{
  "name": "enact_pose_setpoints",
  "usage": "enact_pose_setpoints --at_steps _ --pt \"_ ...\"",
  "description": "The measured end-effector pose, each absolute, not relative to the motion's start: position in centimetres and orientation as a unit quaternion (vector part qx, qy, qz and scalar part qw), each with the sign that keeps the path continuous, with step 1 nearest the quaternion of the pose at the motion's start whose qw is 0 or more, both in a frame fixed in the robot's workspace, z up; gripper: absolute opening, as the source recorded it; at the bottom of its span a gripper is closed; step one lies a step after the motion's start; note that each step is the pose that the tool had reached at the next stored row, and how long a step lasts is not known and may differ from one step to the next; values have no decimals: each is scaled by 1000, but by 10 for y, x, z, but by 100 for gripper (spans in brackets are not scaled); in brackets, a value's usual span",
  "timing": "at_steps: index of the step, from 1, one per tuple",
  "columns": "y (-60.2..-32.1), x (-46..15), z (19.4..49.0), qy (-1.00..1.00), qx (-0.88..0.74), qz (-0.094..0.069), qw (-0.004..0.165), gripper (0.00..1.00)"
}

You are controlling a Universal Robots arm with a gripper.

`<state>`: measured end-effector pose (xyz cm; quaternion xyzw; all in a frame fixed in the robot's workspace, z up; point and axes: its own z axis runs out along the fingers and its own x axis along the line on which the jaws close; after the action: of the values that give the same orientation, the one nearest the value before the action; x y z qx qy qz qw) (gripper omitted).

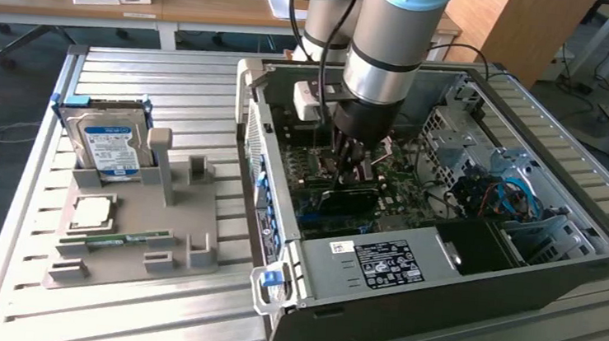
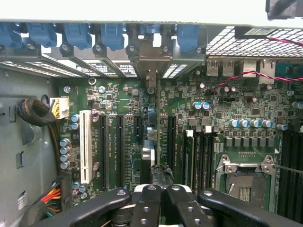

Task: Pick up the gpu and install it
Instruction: 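Press down on the gpu until it lock into place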

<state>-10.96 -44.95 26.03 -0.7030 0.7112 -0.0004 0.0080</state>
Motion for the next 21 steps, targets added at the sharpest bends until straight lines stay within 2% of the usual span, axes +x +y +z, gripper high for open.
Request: enact_pose_setpoints --at_steps 21 --pt "-450 -110 259 711 -703 0 8 11"
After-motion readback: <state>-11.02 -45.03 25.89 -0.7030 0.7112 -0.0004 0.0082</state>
